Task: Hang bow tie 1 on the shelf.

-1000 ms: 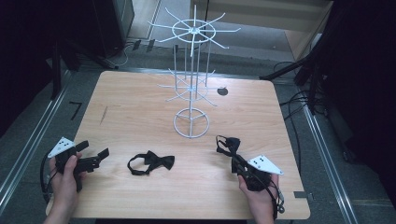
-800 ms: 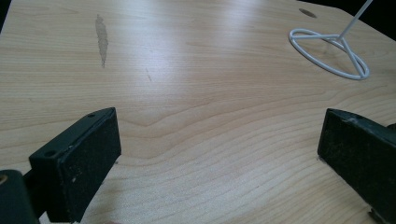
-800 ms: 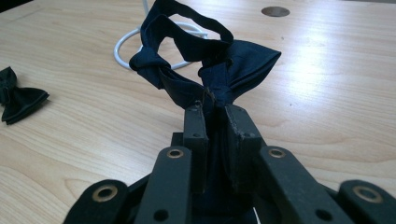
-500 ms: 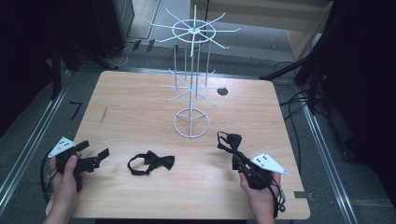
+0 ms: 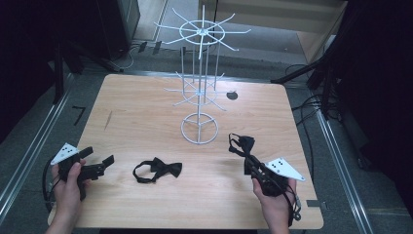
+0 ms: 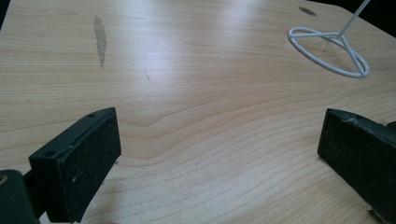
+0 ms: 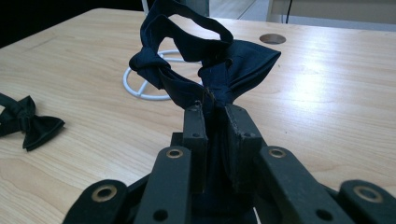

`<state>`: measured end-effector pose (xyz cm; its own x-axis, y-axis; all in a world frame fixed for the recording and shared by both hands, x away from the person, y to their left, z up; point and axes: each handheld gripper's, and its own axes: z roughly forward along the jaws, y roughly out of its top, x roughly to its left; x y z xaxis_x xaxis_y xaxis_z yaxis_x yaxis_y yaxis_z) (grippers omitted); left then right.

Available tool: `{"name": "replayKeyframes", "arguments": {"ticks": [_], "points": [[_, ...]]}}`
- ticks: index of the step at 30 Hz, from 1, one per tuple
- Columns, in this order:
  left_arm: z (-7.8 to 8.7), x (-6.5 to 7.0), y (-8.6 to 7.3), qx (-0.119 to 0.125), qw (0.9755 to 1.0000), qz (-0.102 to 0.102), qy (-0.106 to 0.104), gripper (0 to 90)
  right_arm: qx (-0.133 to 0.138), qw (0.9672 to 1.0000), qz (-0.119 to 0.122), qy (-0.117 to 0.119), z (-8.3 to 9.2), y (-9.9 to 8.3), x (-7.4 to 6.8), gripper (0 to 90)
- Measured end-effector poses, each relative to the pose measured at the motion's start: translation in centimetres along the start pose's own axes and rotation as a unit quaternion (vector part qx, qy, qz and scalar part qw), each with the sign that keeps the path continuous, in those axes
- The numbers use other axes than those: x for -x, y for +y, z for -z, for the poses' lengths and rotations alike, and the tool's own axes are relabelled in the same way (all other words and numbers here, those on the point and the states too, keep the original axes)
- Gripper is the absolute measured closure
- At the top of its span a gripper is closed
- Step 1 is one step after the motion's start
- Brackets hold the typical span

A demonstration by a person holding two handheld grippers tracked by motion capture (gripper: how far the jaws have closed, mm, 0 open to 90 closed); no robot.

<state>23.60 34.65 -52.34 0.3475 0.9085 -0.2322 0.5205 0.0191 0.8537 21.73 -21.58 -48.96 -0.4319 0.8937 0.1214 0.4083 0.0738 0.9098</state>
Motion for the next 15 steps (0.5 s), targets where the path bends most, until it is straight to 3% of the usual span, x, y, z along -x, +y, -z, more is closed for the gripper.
{"name": "replayKeyframes", "arguments": {"ticks": [4,15], "points": [[0.0,0.0,0.0,-0.001,1.0,0.0,0.0,0.0,0.006,0.9999,0.01,0.0,0.2,0.6,-0.2,80.4],[0.0,0.0,0.0,0.0,1.0,-0.001,-0.001,0.0,0.03,0.9996,0.003,0.002,0.5,2.2,-0.3,80.3]]}}
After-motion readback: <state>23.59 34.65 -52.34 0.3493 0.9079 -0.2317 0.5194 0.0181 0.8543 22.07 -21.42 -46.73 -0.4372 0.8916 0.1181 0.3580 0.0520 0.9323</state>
